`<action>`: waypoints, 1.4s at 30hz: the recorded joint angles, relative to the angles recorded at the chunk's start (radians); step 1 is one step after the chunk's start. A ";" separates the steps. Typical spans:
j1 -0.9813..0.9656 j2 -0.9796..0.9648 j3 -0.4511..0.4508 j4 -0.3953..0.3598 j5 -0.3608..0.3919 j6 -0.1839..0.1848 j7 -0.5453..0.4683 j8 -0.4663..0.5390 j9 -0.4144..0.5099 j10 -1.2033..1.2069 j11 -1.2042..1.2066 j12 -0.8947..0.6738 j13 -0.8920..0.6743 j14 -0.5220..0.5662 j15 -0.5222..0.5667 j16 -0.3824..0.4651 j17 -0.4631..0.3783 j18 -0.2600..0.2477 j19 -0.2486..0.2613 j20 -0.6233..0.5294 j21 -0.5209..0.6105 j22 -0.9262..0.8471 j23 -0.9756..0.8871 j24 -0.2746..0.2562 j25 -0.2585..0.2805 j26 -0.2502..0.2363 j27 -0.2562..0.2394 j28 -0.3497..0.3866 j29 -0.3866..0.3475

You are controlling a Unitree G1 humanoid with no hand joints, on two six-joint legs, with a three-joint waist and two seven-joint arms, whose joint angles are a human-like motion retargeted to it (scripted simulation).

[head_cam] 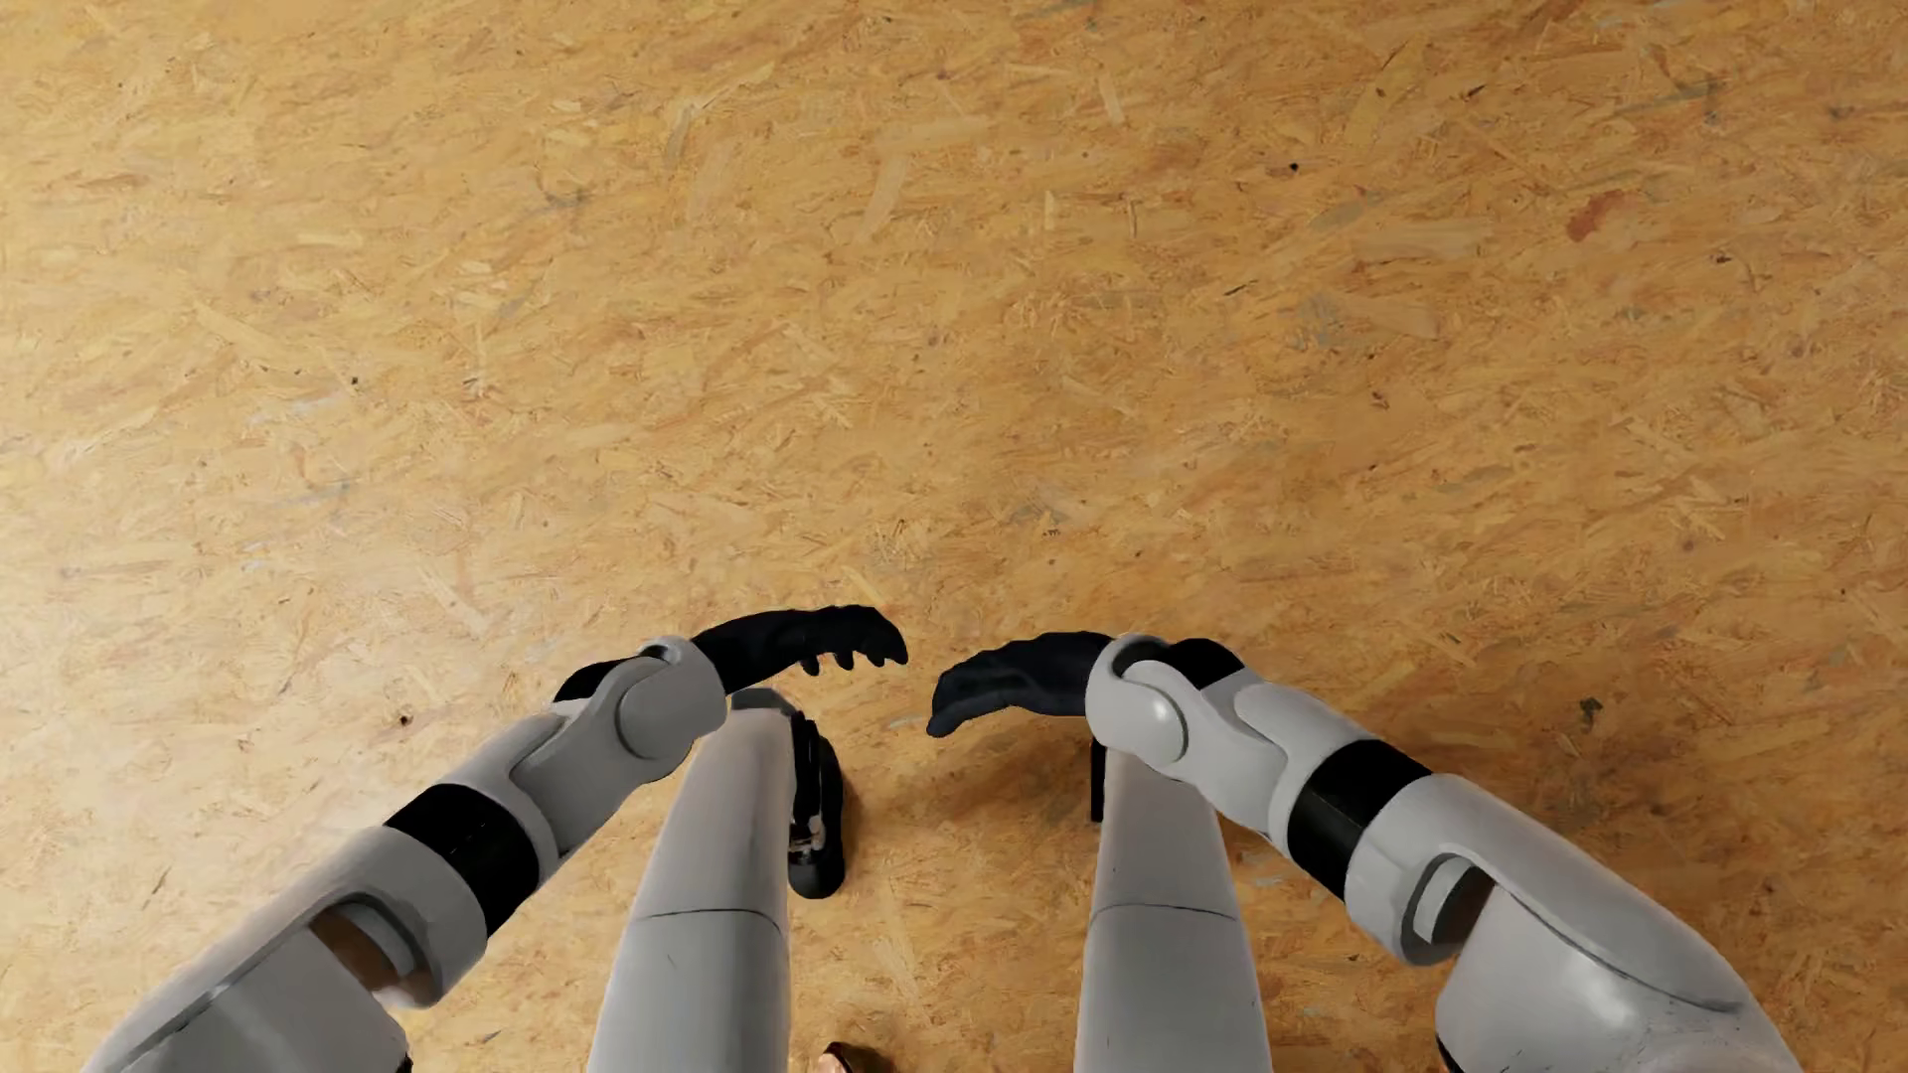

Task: Take a seat on the chair

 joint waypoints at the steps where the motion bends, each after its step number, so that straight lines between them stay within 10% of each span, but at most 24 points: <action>1: -0.081 -0.079 0.001 0.008 -0.007 0.000 -0.013 0.017 0.040 0.085 0.080 -0.040 -0.068 -0.018 -0.017 0.057 -0.034 -0.013 0.015 -0.033 0.063 -0.100 -0.068 -0.009 -0.019 -0.017 -0.030 -0.018 0.014; 7: -0.511 -0.496 0.007 0.050 -0.027 -0.009 -0.084 0.120 0.240 0.534 0.524 -0.299 -0.365 -0.093 -0.104 0.434 -0.362 -0.084 0.078 -0.176 0.278 -0.642 -0.568 -0.227 0.155 -0.098 -0.035 0.249 -0.412; 13: -0.759 -0.728 -0.001 0.078 -0.029 -0.014 -0.145 0.189 0.334 0.859 0.843 -0.182 -0.169 -0.125 -0.157 0.652 -0.538 -0.132 0.116 -0.026 0.011 -0.986 -0.812 -0.314 0.173 -0.199 -0.079 0.468 -0.674; 20: -0.687 -0.645 0.005 0.085 -0.044 -0.023 -0.155 0.195 0.284 0.952 0.932 0.012 0.081 -0.056 -0.106 0.516 -0.409 -0.111 0.119 0.127 -0.239 -0.863 -0.688 -0.241 0.128 -0.144 -0.047 0.357 -0.554; 29: -0.460 -0.406 0.021 0.080 -0.059 -0.014 -0.141 0.167 0.128 0.937 0.911 0.289 0.326 -0.025 -0.069 0.014 -0.056 -0.075 0.102 0.417 -0.489 -0.461 -0.301 -0.098 0.088 -0.084 -0.021 0.287 -0.396; 34: -0.398 -0.320 0.027 0.044 -0.053 0.002 -0.133 0.155 0.062 0.932 0.895 0.291 0.374 -0.011 -0.057 -0.025 -0.006 -0.033 0.087 0.384 -0.523 -0.303 -0.157 -0.131 0.147 -0.067 0.015 0.333 -0.445; 38: -0.368 -0.283 0.024 0.037 -0.040 0.007 -0.129 0.149 0.021 0.931 0.888 0.367 0.467 -0.004 -0.046 -0.046 0.037 -0.016 0.072 0.453 -0.630 -0.107 0.018 -0.230 0.291 -0.005 0.107 0.392 -0.453; 42: -0.346 -0.261 0.024 0.029 -0.038 0.013 -0.118 0.143 0.002 0.922 0.882 0.421 0.559 0.005 -0.038 -0.047 0.034 -0.002 0.062 0.470 -0.677 0.248 0.318 -0.199 0.330 0.102 0.196 0.193 -0.238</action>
